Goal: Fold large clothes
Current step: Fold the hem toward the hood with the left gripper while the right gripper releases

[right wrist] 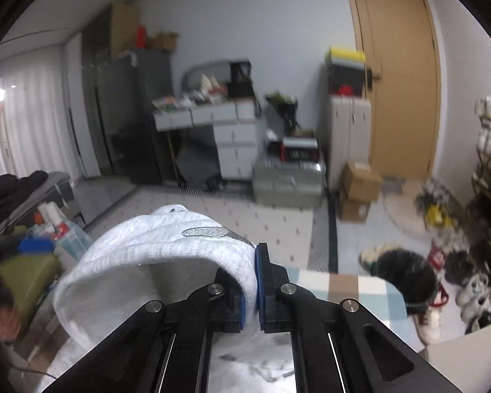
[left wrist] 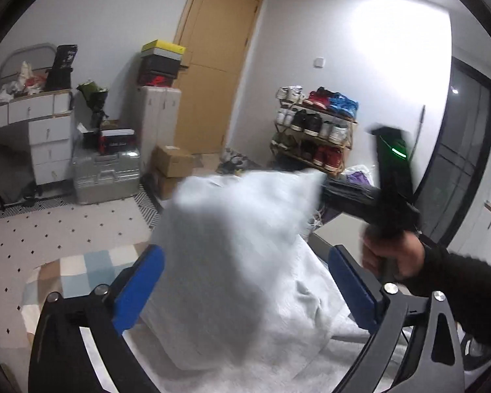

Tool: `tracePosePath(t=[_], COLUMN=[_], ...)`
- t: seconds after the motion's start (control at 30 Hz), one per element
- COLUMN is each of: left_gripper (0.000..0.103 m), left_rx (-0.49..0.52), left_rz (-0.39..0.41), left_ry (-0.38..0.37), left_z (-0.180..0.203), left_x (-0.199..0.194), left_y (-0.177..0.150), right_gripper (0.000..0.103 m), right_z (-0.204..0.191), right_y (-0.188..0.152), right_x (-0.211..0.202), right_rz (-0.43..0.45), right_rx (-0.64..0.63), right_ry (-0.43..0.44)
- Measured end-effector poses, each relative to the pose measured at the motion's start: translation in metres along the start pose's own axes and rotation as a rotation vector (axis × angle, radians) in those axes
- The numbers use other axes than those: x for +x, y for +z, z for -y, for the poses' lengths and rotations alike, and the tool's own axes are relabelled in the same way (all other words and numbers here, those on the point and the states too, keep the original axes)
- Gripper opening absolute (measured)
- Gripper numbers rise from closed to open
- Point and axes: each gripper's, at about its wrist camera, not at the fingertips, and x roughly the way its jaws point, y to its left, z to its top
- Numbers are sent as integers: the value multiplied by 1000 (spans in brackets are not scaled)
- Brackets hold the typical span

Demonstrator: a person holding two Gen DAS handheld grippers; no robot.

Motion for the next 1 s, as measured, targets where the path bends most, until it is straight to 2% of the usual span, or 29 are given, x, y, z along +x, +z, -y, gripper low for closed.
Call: tracePosePath(t=[0.07, 0.1, 0.2, 0.33, 0.4, 0.43, 0.47, 0.5, 0.57, 0.67, 0.73, 0.83, 0.87, 0.9, 1.0], left_gripper=[98, 98, 98, 98, 82, 54, 34, 27, 14, 11, 10, 8, 7, 7, 6], left_rx=[-47, -99, -202, -246, -200, -165, -124, -86, 31, 120, 191, 291, 313, 316, 259], left_rz=[-26, -73, -145, -240, -293, -314, -343, -364, -395, -435, -418, -344, -329, -309, -313], left_ry=[19, 14, -42, -170, -231, -231, -219, -219, -145, -67, -53, -39, -24, -18, -21], left_z=[-10, -18, -33, -27, -12, -5, 6, 17, 42, 62, 81, 110, 113, 113, 105], left_x=[14, 29, 62, 99, 111, 114, 119, 122, 123, 118, 98, 61, 53, 47, 44], left_y=[10, 17, 20, 10, 5, 5, 4, 3, 1, -2, -11, -35, -47, -57, -95], right_gripper=[5, 5, 5, 6, 6, 6, 6, 6, 10, 11, 13, 28, 41, 45, 45], right_z=[-7, -9, -13, -7, -2, 0, 2, 3, 3, 2, 3, 10, 14, 17, 29], right_y=[-9, -14, -26, -38, -43, -45, -50, -54, -65, -85, -98, -118, -124, -130, -142], right_x=[-15, -22, -28, -39, -40, -41, -40, -40, -38, -40, -45, -57, -64, -70, -82], right_rz=[33, 41, 37, 29, 23, 14, 1, -19, -68, -176, -241, -352, -384, -405, -458], right_rx=[-6, 0, 19, 44, 41, 41, 43, 42, 36, 28, 23, 69, 105, 130, 235], right_ry=[17, 35, 55, 83, 84, 89, 95, 97, 114, 141, 159, 216, 237, 256, 341])
